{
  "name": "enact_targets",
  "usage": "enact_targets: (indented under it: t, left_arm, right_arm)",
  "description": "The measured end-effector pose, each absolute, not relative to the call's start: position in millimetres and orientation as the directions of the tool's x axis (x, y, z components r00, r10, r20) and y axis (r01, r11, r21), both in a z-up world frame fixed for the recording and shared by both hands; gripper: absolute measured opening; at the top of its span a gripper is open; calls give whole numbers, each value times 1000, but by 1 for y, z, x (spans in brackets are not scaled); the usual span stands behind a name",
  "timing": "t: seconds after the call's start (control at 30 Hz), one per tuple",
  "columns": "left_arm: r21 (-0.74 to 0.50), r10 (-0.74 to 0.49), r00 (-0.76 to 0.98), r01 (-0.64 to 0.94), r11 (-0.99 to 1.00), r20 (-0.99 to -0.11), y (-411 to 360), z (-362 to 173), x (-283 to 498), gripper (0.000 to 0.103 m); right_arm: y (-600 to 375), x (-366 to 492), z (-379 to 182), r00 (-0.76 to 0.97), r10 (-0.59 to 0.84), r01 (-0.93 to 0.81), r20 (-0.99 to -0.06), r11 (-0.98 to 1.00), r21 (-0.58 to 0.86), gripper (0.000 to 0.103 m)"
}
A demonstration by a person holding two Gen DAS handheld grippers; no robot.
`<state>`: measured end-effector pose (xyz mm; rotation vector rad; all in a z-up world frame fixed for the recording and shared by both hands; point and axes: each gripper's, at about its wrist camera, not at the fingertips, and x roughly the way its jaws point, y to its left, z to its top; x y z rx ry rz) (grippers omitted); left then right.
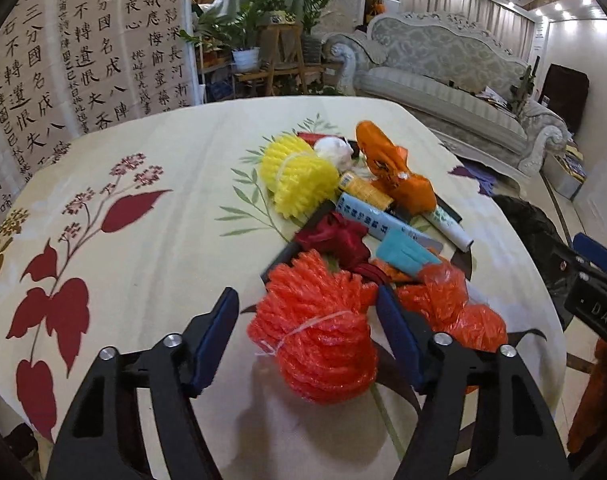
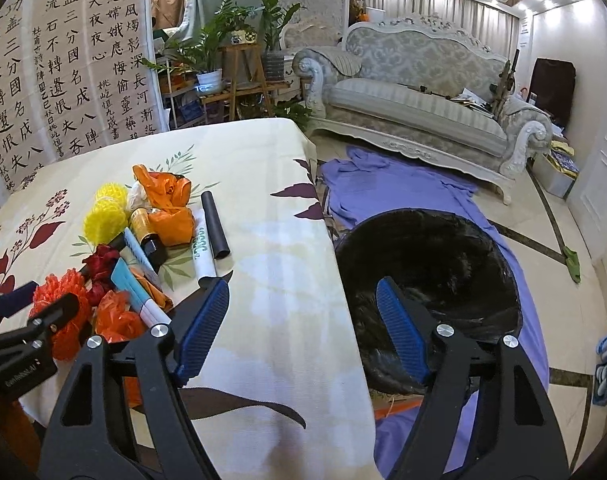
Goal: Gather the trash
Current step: 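Grasp the red netting with the left gripper while the right gripper grasps an orange bag, then carry the red netting and orange bag over the black trash bin with both grippers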
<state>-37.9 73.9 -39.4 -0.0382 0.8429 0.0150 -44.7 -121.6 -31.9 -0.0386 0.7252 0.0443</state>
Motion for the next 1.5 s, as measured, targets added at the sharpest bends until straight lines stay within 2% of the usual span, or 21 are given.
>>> enact_targets:
  t: [0.03,0.17,0.47,0.8,0.97,1.03,1.1,1.33,1.5]
  left_arm:
    - [-36,-13,659,-21,999,-752,74,-42,-38,59]
    - [-51,-24,661,-22,998,-750,78,-43,-41,52]
    - [-56,-11,678,-45,997,-735,97,-31,-60,50]
    - [-38,75,696,-145,989,-714,137,-29,-83,50]
    - [-29,106,698,-179,983,-709,148,-33,-92,50]
    - [-22,118,700,-188,982,-705,150,-33,-94,50]
    - [-17,126,702,-193,981,-701,152,-34,-97,50]
    - [-18,117,725,-176,984,-679,144,-28,-100,50]
    - [-25,84,754,-131,991,-652,126,-17,-95,50]
  right_arm:
    - [-121,-45,-33,747,28,-55,-664,998,-21,74]
    - [-116,-44,-34,742,33,-67,-670,997,-25,74]
    - [-92,-57,-27,748,93,-136,-657,991,-15,74]
    - [-50,-81,-26,728,196,-270,-657,963,-12,74]
    - [-35,-85,-37,681,232,-326,-694,945,-4,55]
    - [-31,-86,-43,655,252,-347,-712,938,13,42]
    - [-28,-86,-47,640,262,-360,-722,933,20,36]
    - [-29,-96,-39,673,267,-367,-690,930,2,32]
    - [-46,-105,-19,744,244,-331,-622,943,-25,32]
